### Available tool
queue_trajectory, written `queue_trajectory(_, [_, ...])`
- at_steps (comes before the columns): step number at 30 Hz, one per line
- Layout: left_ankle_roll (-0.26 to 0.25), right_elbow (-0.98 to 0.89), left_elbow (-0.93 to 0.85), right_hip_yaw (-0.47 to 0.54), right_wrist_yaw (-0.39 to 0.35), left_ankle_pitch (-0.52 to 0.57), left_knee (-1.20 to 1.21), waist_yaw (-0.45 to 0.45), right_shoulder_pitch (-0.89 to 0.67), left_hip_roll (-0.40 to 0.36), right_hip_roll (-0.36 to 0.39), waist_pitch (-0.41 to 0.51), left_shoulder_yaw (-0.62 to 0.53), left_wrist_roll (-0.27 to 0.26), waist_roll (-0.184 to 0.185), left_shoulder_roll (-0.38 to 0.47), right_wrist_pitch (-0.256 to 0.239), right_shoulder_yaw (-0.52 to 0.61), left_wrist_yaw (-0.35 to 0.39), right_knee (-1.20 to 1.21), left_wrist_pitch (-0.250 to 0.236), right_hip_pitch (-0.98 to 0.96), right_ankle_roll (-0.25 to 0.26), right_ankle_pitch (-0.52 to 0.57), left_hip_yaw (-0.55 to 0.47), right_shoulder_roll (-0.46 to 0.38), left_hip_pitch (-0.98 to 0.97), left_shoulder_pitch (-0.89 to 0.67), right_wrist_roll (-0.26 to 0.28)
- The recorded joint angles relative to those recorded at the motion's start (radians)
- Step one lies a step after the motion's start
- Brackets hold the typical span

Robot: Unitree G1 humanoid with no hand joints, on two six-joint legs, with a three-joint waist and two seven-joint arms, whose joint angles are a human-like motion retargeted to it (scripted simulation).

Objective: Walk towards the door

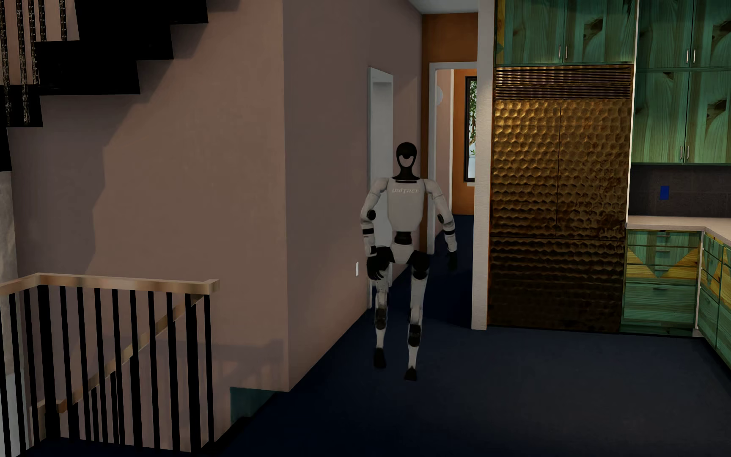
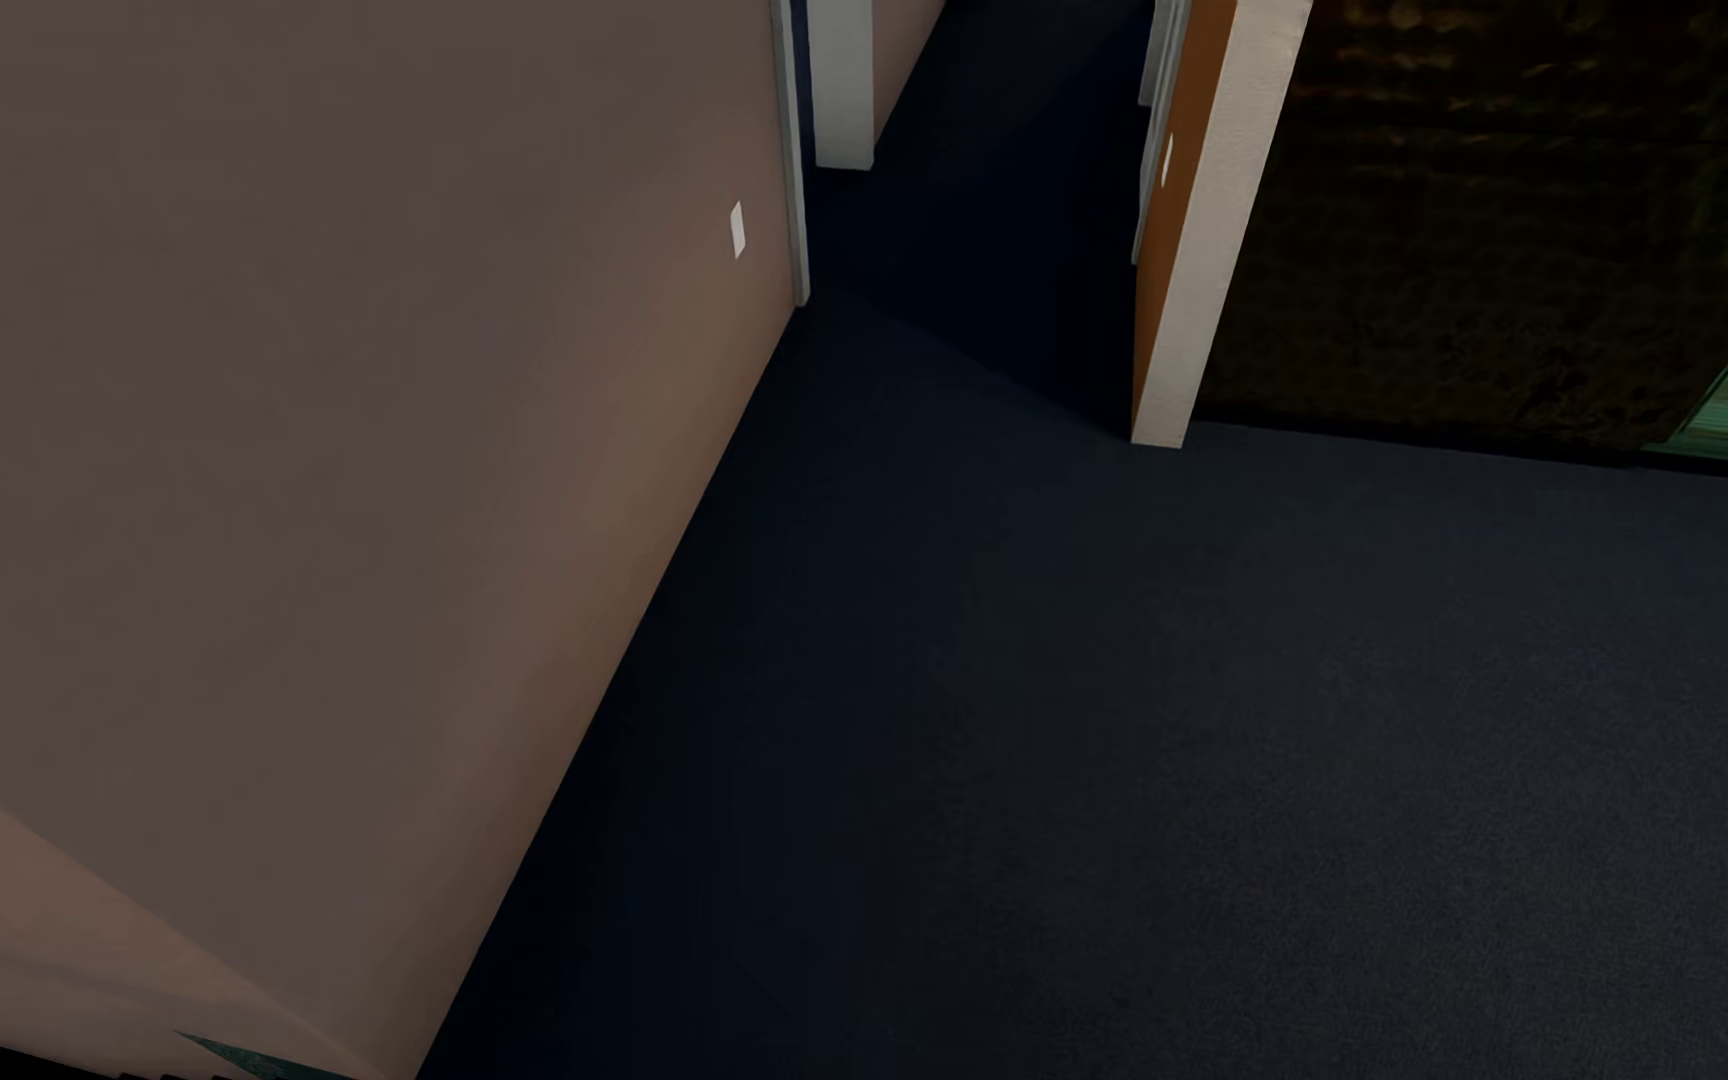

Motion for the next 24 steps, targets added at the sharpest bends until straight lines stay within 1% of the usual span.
queue_trajectory(1, [0.0, -0.013, 0.008, 0.0, 0.0, 0.004, -0.193, 0.009, 0.001, -0.01, 0.013, 0.018, -0.016, 0.0, 0.005, -0.01, 0.0, -0.011, 0.0, -0.006, 0.0, 0.057, 0.0, -0.019, 0.0, -0.002, 0.017, -0.001, 0.0])
queue_trajectory(2, [0.0, -0.011, 0.01, 0.0, 0.0, -0.119, -0.347, 0.006, 0.003, -0.016, 0.029, 0.026, -0.024, 0.0, 0.008, -0.015, 0.0, -0.004, 0.0, -0.014, 0.0, 0.107, 0.0, -0.04, 0.0, 0.0, 0.027, -0.008, 0.0])
queue_trajectory(3, [0.0, 0.003, 0.004, 0.0, 0.0, -0.304, -0.401, 0.006, 0.011, -0.015, 0.038, 0.026, -0.022, 0.0, 0.009, -0.015, 0.0, 0.016, 0.0, -0.012, 0.0, 0.147, 0.0, -0.057, 0.0, 0.005, 0.027, -0.017, 0.0])
queue_trajectory(4, [0.0, 0.035, -0.003, 0.0, 0.0, -0.327, -0.396, -0.001, 0.019, -0.006, 0.044, 0.018, -0.005, 0.0, 0.011, -0.012, 0.0, 0.053, 0.0, -0.001, 0.0, 0.171, 0.0, -0.063, 0.0, 0.013, -0.011, -0.032, 0.0])
queue_trajectory(5, [0.0, 0.083, -0.006, 0.0, 0.0, -0.217, -0.375, 0.004, 0.034, -0.008, 0.033, 0.008, 0.022, 0.0, 0.007, -0.009, 0.0, 0.101, 0.0, 0.016, 0.0, 0.19, 0.0, -0.045, 0.0, 0.026, -0.043, -0.054, 0.0])
queue_trajectory(6, [0.0, 0.144, -0.006, 0.0, 0.0, -0.105, -0.335, 0.02, 0.058, -0.018, 0.004, -0.011, 0.058, 0.0, -0.006, -0.006, 0.0, 0.177, 0.0, 0.041, 0.0, 0.203, 0.0, 0.006, 0.0, 0.037, -0.057, -0.071, 0.0])
queue_trajectory(7, [0.0, 0.214, -0.003, 0.0, 0.0, -0.055, -0.294, 0.017, 0.08, -0.036, -0.031, -0.04, 0.103, 0.0, -0.02, -0.006, 0.0, 0.276, 0.0, 0.111, 0.0, 0.179, 0.0, 0.103, 0.0, 0.049, -0.071, -0.084, 0.0])
queue_trajectory(8, [0.0, 0.28, 0.003, 0.0, 0.0, -0.077, -0.277, 0.011, 0.101, -0.057, -0.09, -0.049, 0.135, 0.0, -0.036, 0.0, 0.0, 0.385, 0.0, 0.272, 0.0, 0.11, 0.0, 0.254, 0.0, 0.06, -0.032, -0.103, 0.0])
queue_trajectory(9, [0.0, 0.329, 0.003, 0.0, 0.0, -0.129, -0.281, -0.001, 0.115, -0.072, -0.143, -0.047, 0.165, 0.0, -0.052, 0.012, 0.0, 0.481, 0.0, 0.47, 0.0, -0.011, 0.0, 0.376, 0.0, 0.067, 0.025, -0.131, 0.0])
queue_trajectory(10, [0.0, 0.355, -0.006, 0.0, 0.0, -0.185, -0.292, -0.035, 0.122, -0.082, -0.155, -0.047, 0.192, 0.0, -0.054, 0.03, 0.0, 0.547, 0.0, 0.662, 0.0, -0.154, 0.0, 0.355, 0.0, 0.069, 0.075, -0.168, 0.0])
queue_trajectory(11, [0.0, 0.36, -0.018, 0.0, 0.0, -0.249, -0.313, -0.092, 0.133, -0.076, -0.15, -0.032, 0.227, 0.0, -0.04, 0.048, 0.0, 0.58, 0.0, 0.814, 0.0, -0.256, 0.0, 0.241, 0.0, 0.065, 0.152, -0.198, 0.0])
queue_trajectory(12, [0.0, 0.353, -0.037, 0.0, 0.0, -0.313, -0.341, -0.16, 0.148, -0.06, -0.141, -0.009, 0.274, 0.0, -0.019, 0.063, 0.0, 0.58, 0.0, 0.888, 0.0, -0.328, 0.0, 0.153, 0.0, 0.058, 0.243, -0.222, 0.0])
queue_trajectory(13, [0.0, 0.343, -0.063, 0.0, 0.0, -0.381, -0.37, -0.205, 0.164, -0.04, -0.123, 0.015, 0.324, 0.0, -0.001, 0.078, 0.0, 0.565, 0.0, 0.874, 0.0, -0.383, 0.0, 0.095, 0.0, 0.051, 0.335, -0.242, 0.0])
queue_trajectory(14, [0.0, 0.332, -0.099, 0.0, 0.0, -0.453, -0.388, -0.227, 0.175, -0.029, -0.114, 0.021, 0.375, 0.0, 0.009, 0.092, 0.0, 0.541, 0.0, 0.781, 0.0, -0.446, 0.0, 0.056, 0.0, 0.049, 0.399, -0.261, 0.0])
queue_trajectory(15, [0.0, 0.327, -0.139, 0.0, 0.0, -0.525, -0.397, -0.23, 0.174, -0.02, -0.098, 0.036, 0.427, 0.0, 0.015, 0.101, 0.0, 0.538, 0.0, 0.607, 0.0, -0.47, 0.0, 0.055, 0.0, 0.049, 0.473, -0.275, 0.0])
queue_trajectory(16, [0.0, 0.324, -0.176, 0.0, 0.0, -0.577, -0.398, -0.229, 0.157, -0.018, -0.082, 0.052, 0.473, 0.0, 0.016, 0.107, 0.0, 0.551, 0.0, 0.388, 0.0, -0.462, 0.0, 0.104, 0.0, 0.048, 0.539, -0.285, 0.0])
queue_trajectory(17, [0.0, 0.317, -0.204, 0.0, 0.0, -0.606, -0.401, -0.228, 0.139, -0.022, -0.076, 0.061, 0.501, 0.0, 0.012, 0.109, 0.0, 0.547, 0.0, 0.185, 0.0, -0.444, 0.0, 0.163, 0.0, 0.047, 0.585, -0.291, 0.0])
queue_trajectory(18, [0.0, 0.305, -0.221, 0.0, 0.0, -0.628, -0.398, -0.221, 0.121, -0.023, -0.074, 0.064, 0.506, 0.0, 0.009, 0.106, 0.0, 0.525, 0.0, 0.038, 0.0, -0.432, 0.0, 0.219, 0.0, 0.047, 0.623, -0.298, 0.0])
queue_trajectory(19, [0.0, 0.29, -0.223, 0.0, 0.0, -0.644, -0.392, -0.207, 0.1, -0.018, -0.072, 0.074, 0.491, 0.0, 0.01, 0.098, 0.0, 0.499, 0.0, -0.012, 0.0, -0.429, 0.0, 0.249, 0.0, 0.047, 0.671, -0.302, 0.0])
queue_trajectory(20, [0.0, 0.278, -0.215, 0.0, 0.0, -0.643, -0.394, -0.194, 0.074, -0.008, -0.069, 0.087, 0.464, 0.0, 0.017, 0.087, 0.0, 0.477, 0.0, 0.035, 0.0, -0.45, 0.0, 0.225, 0.0, 0.042, 0.724, -0.291, 0.0])
queue_trajectory(21, [0.0, 0.264, -0.193, 0.0, 0.0, -0.62, -0.4, -0.203, 0.052, 0.007, -0.066, 0.088, 0.426, 0.0, 0.022, 0.076, 0.0, 0.448, 0.0, 0.082, 0.0, -0.443, 0.0, 0.211, 0.0, 0.037, 0.771, -0.261, 0.0])
queue_trajectory(22, [0.0, 0.245, -0.159, 0.0, 0.0, -0.559, -0.409, -0.217, 0.04, 0.027, -0.061, 0.071, 0.368, 0.0, 0.03, 0.06, 0.0, 0.406, 0.0, 0.125, 0.0, -0.441, 0.0, 0.238, 0.0, 0.033, 0.797, -0.222, 0.0])
queue_trajectory(23, [0.0, 0.23, -0.106, 0.0, 0.0, -0.442, -0.391, -0.222, 0.032, 0.05, -0.049, 0.045, 0.301, 0.0, 0.041, 0.04, 0.0, 0.361, 0.0, 0.165, 0.0, -0.443, 0.0, 0.231, 0.0, 0.031, 0.786, -0.178, 0.0])
queue_trajectory(24, [0.0, 0.221, -0.049, 0.0, 0.0, -0.281, -0.296, -0.224, 0.026, 0.077, -0.033, 0.031, 0.216, 0.0, 0.052, 0.024, 0.0, 0.32, 0.0, 0.168, 0.0, -0.392, 0.0, 0.183, 0.0, 0.029, 0.735, -0.135, 0.0])
